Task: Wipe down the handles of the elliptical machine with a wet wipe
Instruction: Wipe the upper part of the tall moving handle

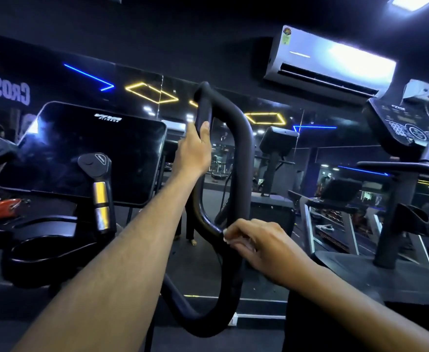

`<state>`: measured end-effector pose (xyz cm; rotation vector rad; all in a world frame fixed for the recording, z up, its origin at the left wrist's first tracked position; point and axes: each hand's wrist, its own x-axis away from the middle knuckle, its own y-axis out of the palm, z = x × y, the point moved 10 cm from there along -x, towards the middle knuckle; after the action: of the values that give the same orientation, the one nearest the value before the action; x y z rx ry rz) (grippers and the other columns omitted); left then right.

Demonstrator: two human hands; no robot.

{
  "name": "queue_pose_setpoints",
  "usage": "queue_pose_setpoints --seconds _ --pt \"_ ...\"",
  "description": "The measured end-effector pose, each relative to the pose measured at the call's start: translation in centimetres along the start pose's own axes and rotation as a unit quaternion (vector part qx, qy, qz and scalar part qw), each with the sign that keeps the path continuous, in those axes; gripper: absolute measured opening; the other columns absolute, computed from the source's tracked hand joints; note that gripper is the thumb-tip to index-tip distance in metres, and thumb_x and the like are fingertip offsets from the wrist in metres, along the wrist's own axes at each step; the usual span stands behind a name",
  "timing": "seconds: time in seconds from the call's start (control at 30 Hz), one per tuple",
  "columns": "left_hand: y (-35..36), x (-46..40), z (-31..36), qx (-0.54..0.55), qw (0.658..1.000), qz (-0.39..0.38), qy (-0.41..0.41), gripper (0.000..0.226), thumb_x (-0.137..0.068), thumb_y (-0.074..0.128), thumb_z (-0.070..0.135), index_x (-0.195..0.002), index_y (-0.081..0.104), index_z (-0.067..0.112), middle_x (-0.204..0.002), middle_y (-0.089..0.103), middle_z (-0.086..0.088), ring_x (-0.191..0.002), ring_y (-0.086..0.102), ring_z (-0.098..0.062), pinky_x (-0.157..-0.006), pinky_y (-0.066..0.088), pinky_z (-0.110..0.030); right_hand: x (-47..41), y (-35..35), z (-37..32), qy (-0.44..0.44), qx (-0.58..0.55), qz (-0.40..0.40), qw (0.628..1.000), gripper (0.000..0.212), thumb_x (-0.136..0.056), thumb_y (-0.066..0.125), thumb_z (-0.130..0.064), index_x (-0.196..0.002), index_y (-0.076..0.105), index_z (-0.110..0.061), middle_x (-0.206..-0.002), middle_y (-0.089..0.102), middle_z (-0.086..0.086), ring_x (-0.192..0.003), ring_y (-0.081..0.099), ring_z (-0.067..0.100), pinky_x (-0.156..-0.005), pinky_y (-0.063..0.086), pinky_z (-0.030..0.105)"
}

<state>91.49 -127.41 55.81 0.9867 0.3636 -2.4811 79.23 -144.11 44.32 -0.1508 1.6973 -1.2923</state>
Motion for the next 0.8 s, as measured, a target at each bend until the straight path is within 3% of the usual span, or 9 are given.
queue_pose_setpoints --seconds 0.1,0.2,0.27,0.33,0.4,0.47,0.53,0.63,0.8 --pt "-0.1 0.5 0.2 0.004 1.000 -0.006 -0.003 0.052 -0.108 0.027 0.058 -0.137 0.046 0.020 -0.101 0.068 -0.009 -0.086 0.071 -0.030 -0.080 0.061 -0.055 0.4 -1.8 0.2 -0.005 -0.034 -0.008 0.999 0.015 -0.091 0.075 -0.023 -0.102 0.070 -0.030 -0.098 0.072 -0.022 -0.094 0.067 0.001 -0.084 0.054 0.027" --pt "0.1 0.5 0.2 0.015 1.000 -0.014 -0.004 0.052 -0.107 0.027 0.059 -0.136 0.047 0.021 -0.111 0.068 -0.013 -0.093 0.071 -0.032 -0.082 0.060 -0.054 -0.2 -5.2 -0.6 -0.025 -0.035 0.064 0.997 0.019 -0.089 0.078 -0.018 -0.106 0.073 -0.025 -0.099 0.071 -0.017 -0.090 0.066 0.000 -0.077 0.048 0.014" --pt "0.3 0.8 -0.1 0.040 0.998 -0.033 -0.027 0.051 -0.107 0.028 0.061 -0.129 0.051 0.021 -0.111 0.068 -0.011 -0.091 0.069 -0.026 -0.078 0.057 -0.042 -1.5 -7.6 -1.6 -0.043 -0.020 0.124 0.991 0.023 -0.088 0.078 -0.015 -0.110 0.073 -0.020 -0.102 0.067 -0.013 -0.088 0.065 0.002 -0.077 0.043 0.007" --pt "0.3 1.1 -1.3 0.158 0.980 -0.067 -0.098 0.062 -0.102 0.030 0.070 -0.118 0.061 0.018 -0.104 0.072 -0.008 -0.089 0.070 -0.026 -0.081 0.055 -0.037 -3.5 -9.7 -2.2 -0.057 0.005 0.170 0.984 0.027 -0.089 0.076 -0.013 -0.115 0.073 -0.017 -0.104 0.063 -0.009 -0.086 0.063 0.003 -0.077 0.044 0.006" --pt "0.8 2.3 -2.3 0.285 0.939 -0.112 -0.156 0.073 -0.102 0.028 0.073 -0.104 0.070 0.014 -0.086 0.072 -0.008 -0.077 0.067 -0.024 -0.072 0.054 -0.037 -6.2 -11.6 -2.4 -0.070 0.028 0.207 0.975 0.027 -0.090 0.073 -0.011 -0.117 0.072 -0.014 -0.103 0.059 -0.007 -0.085 0.057 -0.003 -0.077 0.041 0.004" --pt "1.2 3.4 -2.9 0.314 0.924 -0.134 -0.174 0.079 -0.102 0.025 0.074 -0.107 0.072 0.010 -0.079 0.070 -0.008 -0.068 0.065 -0.021 -0.063 0.053 -0.036 -9.5 -13.5 -2.2 -0.070 0.054 0.256 0.963 0.023 -0.091 0.072 -0.009 -0.113 0.073 -0.011 -0.101 0.056 -0.007 -0.084 0.051 -0.002 -0.079 0.036 0.002" --pt "1.5 4.1 -3.6 0.287 0.934 -0.111 -0.179 0.081 -0.102 0.024 0.075 -0.117 0.068 0.008 -0.074 0.067 -0.007 -0.057 0.062 -0.017 -0.053 0.052 -0.033 -13.1 -15.0 -1.6 -0.058 0.077 0.304 0.948 0.017 -0.092 0.070 -0.008 -0.108 0.075 -0.008 -0.100 0.058 -0.003 -0.088 0.052 0.010 -0.081 0.034 0.006" --pt "1.0 4.0 -3.4 0.224 0.960 -0.063 -0.155 0.072 -0.103 0.022 0.072 -0.125 0.062 0.015 -0.072 0.064 -0.008 -0.048 0.058 -0.015 -0.047 0.050 -0.029 -18.7 -14.8 -0.9 -0.053 0.087 0.313 0.944 0.012 -0.094 0.067 -0.007 -0.103 0.075 -0.004 -0.101 0.062 0.008 -0.094 0.060 0.025 -0.081 0.046 0.027" --pt "0.8 3.9 -3.4 0.207 0.968 -0.045 -0.136 0.068 -0.104 0.021 0.070 -0.130 0.060 0.021 -0.071 0.064 -0.009 -0.047 0.057 -0.015 -0.045 0.050 -0.030 -21.0 -10.4 -1.8 -0.063 0.148 0.304 0.939 0.011 -0.092 0.064 0.002 -0.098 0.071 -0.004 -0.105 0.060 0.009 -0.092 0.057 0.024 -0.079 0.056 0.038"
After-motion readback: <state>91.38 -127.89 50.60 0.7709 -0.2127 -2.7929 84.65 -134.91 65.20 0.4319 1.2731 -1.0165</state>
